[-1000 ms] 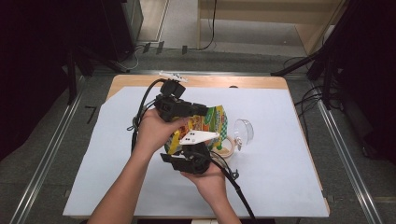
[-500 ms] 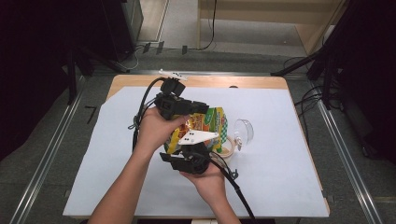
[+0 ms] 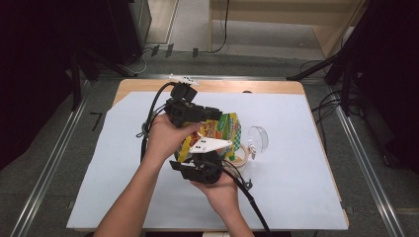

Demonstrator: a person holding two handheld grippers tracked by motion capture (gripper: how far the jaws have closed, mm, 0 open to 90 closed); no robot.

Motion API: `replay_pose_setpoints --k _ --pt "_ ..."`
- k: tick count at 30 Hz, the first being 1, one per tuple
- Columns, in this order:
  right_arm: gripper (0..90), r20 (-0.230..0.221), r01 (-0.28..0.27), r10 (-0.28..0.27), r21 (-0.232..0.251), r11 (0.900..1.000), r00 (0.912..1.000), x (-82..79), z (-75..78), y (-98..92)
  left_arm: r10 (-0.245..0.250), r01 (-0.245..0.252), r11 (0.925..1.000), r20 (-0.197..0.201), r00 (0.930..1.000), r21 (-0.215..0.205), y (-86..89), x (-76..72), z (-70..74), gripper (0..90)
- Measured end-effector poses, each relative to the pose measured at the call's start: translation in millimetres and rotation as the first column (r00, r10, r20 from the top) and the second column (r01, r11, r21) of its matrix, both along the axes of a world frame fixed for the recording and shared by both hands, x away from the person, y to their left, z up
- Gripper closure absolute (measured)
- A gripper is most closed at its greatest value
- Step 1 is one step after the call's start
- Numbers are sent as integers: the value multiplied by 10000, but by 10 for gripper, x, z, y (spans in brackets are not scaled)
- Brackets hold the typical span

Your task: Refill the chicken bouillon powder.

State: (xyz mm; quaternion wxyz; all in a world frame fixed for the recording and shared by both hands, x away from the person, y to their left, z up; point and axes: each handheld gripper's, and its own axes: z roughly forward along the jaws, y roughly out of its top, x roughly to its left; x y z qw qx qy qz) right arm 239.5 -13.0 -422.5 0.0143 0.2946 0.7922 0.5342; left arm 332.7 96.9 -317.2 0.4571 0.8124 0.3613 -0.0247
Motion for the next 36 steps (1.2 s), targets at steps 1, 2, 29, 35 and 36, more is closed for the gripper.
replay_pose_setpoints --k 1,2,29,35,36 --pt "701 3 0 0 -11 10000 10000 3 -3 1 4 -4 10000 -9 10000 -8 2 4 -4 770" --pt "700 22 -6 6 -20 10000 10000 5 -6 2 4 -4 10000 -37 10000 24 7 9 -7 770" --pt "700 216 -117 125 -383 9992 9997 33 -39 -50 -107 108 9999 -154 9998 95 -24 22 -52 766" --pt "700 320 -204 221 -519 9984 9992 30 -47 -69 -145 148 9998 -220 9997 146 -28 26 -65 766" --pt "701 317 -224 239 -480 9986 9992 29 -57 -71 -190 195 9996 -271 9995 181 -34 29 -73 765"
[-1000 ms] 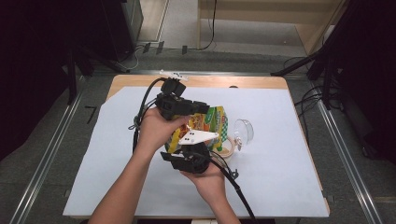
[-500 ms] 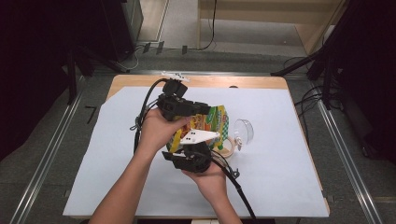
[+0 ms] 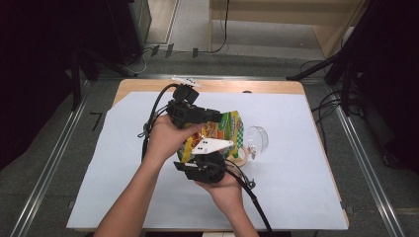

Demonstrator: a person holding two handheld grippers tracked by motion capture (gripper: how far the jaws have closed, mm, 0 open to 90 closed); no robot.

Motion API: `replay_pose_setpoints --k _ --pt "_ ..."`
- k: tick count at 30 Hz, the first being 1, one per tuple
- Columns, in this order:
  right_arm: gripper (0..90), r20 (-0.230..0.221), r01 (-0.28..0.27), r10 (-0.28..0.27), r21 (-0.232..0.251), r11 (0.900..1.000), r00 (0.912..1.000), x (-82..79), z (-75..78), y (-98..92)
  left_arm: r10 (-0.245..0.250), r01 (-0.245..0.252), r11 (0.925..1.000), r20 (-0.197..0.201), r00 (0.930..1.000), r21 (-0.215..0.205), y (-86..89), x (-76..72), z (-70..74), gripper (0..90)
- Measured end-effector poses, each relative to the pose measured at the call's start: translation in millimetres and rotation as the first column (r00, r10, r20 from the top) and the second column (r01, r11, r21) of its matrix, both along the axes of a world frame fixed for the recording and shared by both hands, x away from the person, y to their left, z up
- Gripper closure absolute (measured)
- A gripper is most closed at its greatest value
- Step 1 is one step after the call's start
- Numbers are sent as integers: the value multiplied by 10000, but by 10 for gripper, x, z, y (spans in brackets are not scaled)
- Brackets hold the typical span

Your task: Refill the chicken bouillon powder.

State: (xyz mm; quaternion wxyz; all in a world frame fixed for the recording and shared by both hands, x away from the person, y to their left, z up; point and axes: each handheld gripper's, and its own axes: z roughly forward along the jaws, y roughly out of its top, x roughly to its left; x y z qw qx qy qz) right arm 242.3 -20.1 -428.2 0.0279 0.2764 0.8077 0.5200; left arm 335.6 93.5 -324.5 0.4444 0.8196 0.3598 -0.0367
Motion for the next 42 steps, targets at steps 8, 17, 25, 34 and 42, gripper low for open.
replay_pose_setpoints --k 8,17,25,34,42 --pt "705 -251 28 -28 9 10000 9997 7 -118 -18 -211 223 9993 -423 9989 300 -12 17 -62 779" --pt "700 51 -87 87 51 9999 9999 -34 -21 -11 -11 11 10000 -93 10000 15 27 -1 -7 768" --pt "699 -57 -219 220 127 9997 9997 -44 36 4 16 -17 10000 -74 10000 -49 47 -9 23 767" --pt "699 -314 -121 127 206 9997 9994 -55 60 12 -39 39 9999 28 10000 -93 13 -39 43 766" --pt "698 -515 -33 42 180 9998 9987 -78 90 17 -84 82 9996 -76 9999 -258 27 -28 45 763"
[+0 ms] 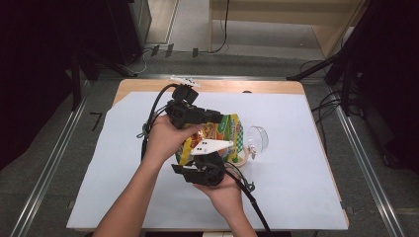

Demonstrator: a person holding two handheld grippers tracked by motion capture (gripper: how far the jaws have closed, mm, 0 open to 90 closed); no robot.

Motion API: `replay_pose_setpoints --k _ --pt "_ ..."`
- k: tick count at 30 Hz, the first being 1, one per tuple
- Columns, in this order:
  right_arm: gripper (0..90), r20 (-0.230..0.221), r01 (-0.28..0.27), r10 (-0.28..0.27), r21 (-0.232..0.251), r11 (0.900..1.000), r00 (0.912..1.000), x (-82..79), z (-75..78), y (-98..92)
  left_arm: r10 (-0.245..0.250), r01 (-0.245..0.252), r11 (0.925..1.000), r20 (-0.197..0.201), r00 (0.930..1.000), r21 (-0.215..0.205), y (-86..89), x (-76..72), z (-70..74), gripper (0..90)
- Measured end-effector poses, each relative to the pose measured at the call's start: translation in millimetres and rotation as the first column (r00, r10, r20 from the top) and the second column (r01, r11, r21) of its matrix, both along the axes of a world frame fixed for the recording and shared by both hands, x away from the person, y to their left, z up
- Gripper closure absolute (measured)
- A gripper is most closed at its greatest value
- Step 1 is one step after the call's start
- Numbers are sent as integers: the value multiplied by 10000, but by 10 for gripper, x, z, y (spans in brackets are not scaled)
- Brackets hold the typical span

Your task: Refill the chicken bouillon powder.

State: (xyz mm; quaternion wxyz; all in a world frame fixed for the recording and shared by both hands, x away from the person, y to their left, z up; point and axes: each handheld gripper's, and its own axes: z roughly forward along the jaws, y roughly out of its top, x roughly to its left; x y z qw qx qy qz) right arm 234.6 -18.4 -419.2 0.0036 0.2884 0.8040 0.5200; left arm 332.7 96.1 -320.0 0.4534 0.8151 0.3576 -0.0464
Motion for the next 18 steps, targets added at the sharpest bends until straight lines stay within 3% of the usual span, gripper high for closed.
replay_pose_setpoints --k 11,18 --pt "697 -41 -39 39 40 10000 10000 -1 -14 31 -46 49 9998 -148 9999 195 15 17 -15 763" --pt "690 156 -108 108 27 9999 9998 -9 -36 38 -48 53 9996 -179 9998 274 32 23 -25 763"
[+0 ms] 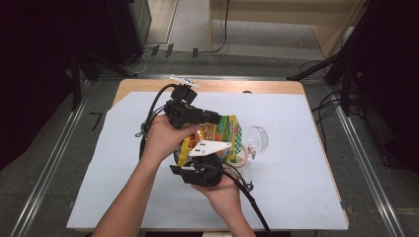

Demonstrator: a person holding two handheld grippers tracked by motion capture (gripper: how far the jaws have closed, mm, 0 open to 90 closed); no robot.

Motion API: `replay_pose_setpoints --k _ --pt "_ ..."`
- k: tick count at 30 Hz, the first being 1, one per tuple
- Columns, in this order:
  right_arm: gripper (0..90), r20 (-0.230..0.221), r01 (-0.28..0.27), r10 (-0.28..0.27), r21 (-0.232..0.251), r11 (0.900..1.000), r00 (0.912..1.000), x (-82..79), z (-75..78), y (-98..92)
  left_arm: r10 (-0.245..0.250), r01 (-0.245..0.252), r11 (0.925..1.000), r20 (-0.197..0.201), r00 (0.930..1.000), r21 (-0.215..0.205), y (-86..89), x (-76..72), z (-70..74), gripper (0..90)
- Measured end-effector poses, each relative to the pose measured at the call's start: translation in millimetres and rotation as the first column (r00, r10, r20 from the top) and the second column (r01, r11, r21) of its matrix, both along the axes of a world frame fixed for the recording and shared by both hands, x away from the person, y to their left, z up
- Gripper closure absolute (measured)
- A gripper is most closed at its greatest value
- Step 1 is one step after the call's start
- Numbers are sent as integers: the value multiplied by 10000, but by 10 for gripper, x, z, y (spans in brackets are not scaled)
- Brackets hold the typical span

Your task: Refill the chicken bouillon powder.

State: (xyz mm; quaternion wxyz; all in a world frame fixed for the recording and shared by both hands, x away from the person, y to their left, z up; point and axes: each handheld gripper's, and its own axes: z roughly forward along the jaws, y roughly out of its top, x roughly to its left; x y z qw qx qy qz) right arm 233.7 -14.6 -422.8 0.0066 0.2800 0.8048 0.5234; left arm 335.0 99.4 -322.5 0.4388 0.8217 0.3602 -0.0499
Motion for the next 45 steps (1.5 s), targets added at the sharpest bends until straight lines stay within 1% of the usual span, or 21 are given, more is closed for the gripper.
replay_pose_setpoints --k 3,5,7,9,13,15,17,19,22,24,26,28,29,34,36,37,41,43,45 --pt "684 117 -84 83 7 10000 9999 -2 -18 2 22 -21 10000 -73 10000 71 14 0 -5 764" --pt "675 218 -122 123 -18 9999 9997 -4 -41 6 1 1 10000 -223 9998 100 33 15 -22 767" --pt "673 147 -124 123 60 9999 9998 1 -61 -3 12 -6 9999 -350 9994 147 51 27 -35 773" --pt "668 224 -151 152 -21 9999 9996 8 -80 -3 -9 16 9998 -397 9992 179 57 30 -41 772" --pt "664 401 -141 154 -332 9993 9991 16 -127 -4 -89 101 9996 -468 9989 267 63 24 -47 771" --pt "666 358 -128 140 -339 9993 9993 24 -160 -13 -202 219 9993 -537 9984 308 69 23 -50 778" --pt "669 139 -134 136 -172 9998 9998 40 -194 -29 -298 314 9990 -485 9984 329 75 21 -56 781" --pt "668 51 -131 132 -159 9998 9999 49 -220 -32 -382 400 9985 -480 9981 373 80 20 -59 787" --pt "661 176 -160 166 -295 9994 9997 54 -239 -19 -499 521 9977 -496 9975 435 98 20 -54 795" --pt "653 310 -150 165 -494 9987 9994 54 -255 -4 -590 611 9974 -546 9968 381 114 15 -53 805" --pt "651 439 -79 112 -761 9971 9990 49 -273 14 -664 691 9964 -559 9962 485 129 8 -52 815" --pt "649 486 -81 123 -859 9963 9987 47 -289 27 -737 763 9961 -575 9956 448 142 4 -57 817" --pt "649 463 -87 127 -859 9963 9988 46 -295 32 -835 861 9953 -552 9950 454 151 2 -57 820" --pt "642 484 -164 208 -910 9957 9986 44 -324 43 -975 1000 9941 -594 9935 418 193 -22 -60 838" --pt "633 482 -196 242 -943 9954 9985 45 -337 53 -1012 1042 9934 -618 9929 485 220 -24 -59 840" --pt "625 441 -193 237 -967 9951 9987 46 -342 59 -1031 1060 9934 -643 9926 446 234 -24 -61 841" --pt "599 357 -246 280 -929 9954 9990 37 -355 80 -1153 1191 9915 -698 9909 532 284 -23 -59 850" --pt "587 323 -252 282 -900 9956 9991 37 -367 85 -1198 1240 9905 -691 9904 597 304 -32 -56 852" --pt "580 287 -270 295 -848 9960 9992 37 -378 89 -1400 1432 9880 -556 9886 587 323 -42 -55 852"
